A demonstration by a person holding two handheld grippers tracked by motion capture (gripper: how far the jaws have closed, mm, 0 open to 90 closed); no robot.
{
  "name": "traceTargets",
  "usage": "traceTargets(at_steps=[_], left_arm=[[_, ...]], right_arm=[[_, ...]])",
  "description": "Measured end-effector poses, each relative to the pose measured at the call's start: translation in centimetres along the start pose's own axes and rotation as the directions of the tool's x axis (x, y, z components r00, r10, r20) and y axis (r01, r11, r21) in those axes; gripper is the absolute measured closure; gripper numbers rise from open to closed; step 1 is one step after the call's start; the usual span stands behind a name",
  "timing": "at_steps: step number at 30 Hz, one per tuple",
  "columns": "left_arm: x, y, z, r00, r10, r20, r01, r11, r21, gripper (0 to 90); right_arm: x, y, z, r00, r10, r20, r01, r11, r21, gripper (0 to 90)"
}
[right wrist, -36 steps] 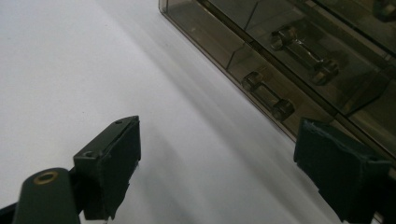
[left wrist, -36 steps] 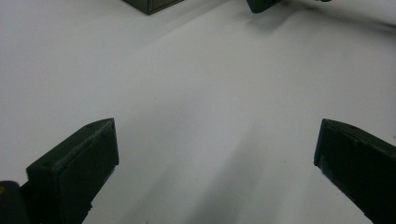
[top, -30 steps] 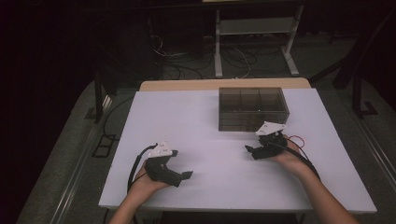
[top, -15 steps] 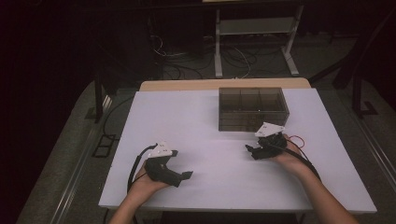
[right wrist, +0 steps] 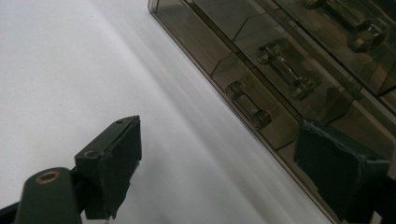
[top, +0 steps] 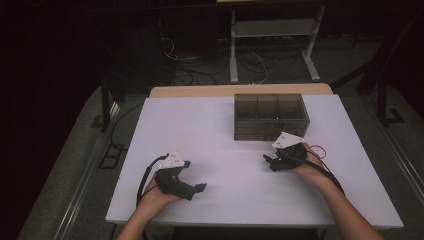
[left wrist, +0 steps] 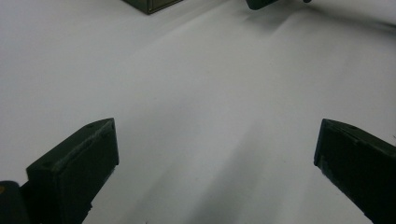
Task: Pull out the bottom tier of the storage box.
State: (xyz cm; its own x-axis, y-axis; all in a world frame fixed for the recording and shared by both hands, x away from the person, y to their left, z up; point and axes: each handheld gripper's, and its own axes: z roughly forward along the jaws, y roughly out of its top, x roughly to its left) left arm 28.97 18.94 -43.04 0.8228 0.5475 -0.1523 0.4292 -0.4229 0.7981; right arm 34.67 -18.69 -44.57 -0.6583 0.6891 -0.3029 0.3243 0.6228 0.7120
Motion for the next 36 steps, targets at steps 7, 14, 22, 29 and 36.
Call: traceTargets(at_steps=[7, 14, 22, 29, 36], left_arm=[[0.0, 0.0, 0.0, 1.0000, -0.002, 0.000, 0.002, 1.0000, 0.000, 0.0], [0.0, 0.0, 0.0, 1.0000, -0.001, 0.001, 0.001, 1.0000, 0.000, 0.0], [0.0, 0.0, 0.0, 1.0000, -0.002, 0.001, 0.002, 1.0000, 0.000, 0.0], [0.0, 0.0, 0.0, 1.0000, -0.001, 0.000, 0.001, 1.0000, 0.000, 0.0], [0.0, 0.0, 0.0, 1.0000, 0.000, 0.000, 0.000, 1.0000, 0.000, 0.0]], right_arm=[[0.2, 0.0, 0.0, 0.9996, -0.023, 0.016, 0.023, 1.000, 0.005, 15.6], [0.4, 0.0, 0.0, 0.9968, -0.065, 0.046, 0.065, 0.998, 0.003, 17.0], [0.8, 0.2, -0.2, 0.9900, -0.117, 0.079, 0.117, 0.993, 0.004, 18.4], [1.3, 0.2, -0.1, 0.9763, -0.182, 0.116, 0.182, 0.983, 0.017, 20.3], [1.5, 0.1, 0.0, 0.9663, -0.218, 0.138, 0.215, 0.976, 0.031, 21.3]])
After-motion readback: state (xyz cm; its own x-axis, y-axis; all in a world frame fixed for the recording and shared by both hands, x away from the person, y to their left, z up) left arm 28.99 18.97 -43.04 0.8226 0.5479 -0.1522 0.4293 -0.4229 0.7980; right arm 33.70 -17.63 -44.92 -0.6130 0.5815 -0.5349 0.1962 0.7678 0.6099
